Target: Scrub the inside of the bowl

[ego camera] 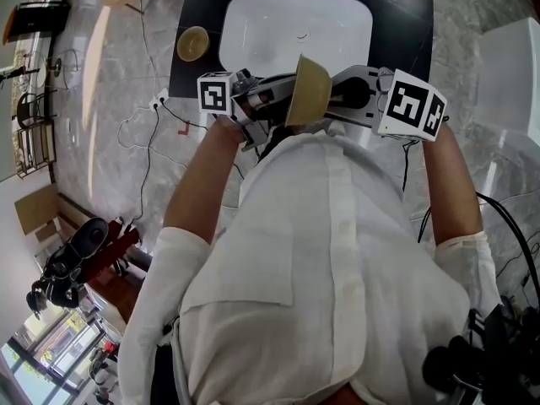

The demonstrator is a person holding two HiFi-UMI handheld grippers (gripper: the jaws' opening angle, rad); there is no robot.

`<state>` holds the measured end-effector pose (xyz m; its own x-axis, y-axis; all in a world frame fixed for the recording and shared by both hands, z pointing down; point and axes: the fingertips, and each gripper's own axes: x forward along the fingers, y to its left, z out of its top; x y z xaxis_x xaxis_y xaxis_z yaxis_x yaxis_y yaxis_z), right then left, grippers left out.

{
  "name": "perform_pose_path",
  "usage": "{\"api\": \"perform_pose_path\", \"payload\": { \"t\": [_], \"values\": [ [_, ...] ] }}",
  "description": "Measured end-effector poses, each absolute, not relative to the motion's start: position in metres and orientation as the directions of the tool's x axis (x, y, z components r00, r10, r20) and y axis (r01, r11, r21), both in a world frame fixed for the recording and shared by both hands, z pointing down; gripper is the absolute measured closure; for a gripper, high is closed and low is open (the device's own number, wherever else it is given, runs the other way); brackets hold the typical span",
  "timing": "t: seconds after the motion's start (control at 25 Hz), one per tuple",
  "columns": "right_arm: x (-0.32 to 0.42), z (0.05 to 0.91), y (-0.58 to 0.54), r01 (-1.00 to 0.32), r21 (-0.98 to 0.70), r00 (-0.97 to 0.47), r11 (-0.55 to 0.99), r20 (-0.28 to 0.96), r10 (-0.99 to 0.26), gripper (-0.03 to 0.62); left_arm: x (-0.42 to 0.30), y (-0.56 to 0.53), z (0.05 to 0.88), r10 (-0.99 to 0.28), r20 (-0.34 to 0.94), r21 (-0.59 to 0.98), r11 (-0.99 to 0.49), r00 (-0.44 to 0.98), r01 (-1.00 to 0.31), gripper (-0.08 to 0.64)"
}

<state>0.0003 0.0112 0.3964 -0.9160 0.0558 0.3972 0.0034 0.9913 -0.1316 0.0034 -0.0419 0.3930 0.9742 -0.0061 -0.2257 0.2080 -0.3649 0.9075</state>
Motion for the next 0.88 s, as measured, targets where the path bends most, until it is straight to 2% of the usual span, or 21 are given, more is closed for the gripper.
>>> {"api": "perform_pose_path", "payload": {
  "t": [0.24,0.44,0.68,0.88],
  "values": [
    [0.013,0.402,0.003,-0.009,-0.086,-0.865,0.996,0.501,0.035,0.545,0.009,-0.035,0.399,0.045,-0.137,0.903,-0.405,0.989,0.144,0.548],
    [0.030,0.400,-0.010,-0.063,-0.037,-0.829,0.997,0.558,-0.032,0.545,0.009,-0.032,0.401,0.061,-0.093,0.900,-0.422,0.994,0.110,0.548],
    [0.043,0.394,-0.033,-0.166,-0.007,-0.828,0.986,0.545,-0.136,0.545,0.007,-0.037,0.409,0.064,-0.061,0.899,-0.431,0.996,0.083,0.548],
    [0.040,0.376,-0.048,-0.239,-0.002,-0.851,0.971,0.483,-0.208,0.545,0.004,-0.037,0.416,0.082,-0.036,0.897,-0.437,0.996,0.068,0.548]
  ]
}}
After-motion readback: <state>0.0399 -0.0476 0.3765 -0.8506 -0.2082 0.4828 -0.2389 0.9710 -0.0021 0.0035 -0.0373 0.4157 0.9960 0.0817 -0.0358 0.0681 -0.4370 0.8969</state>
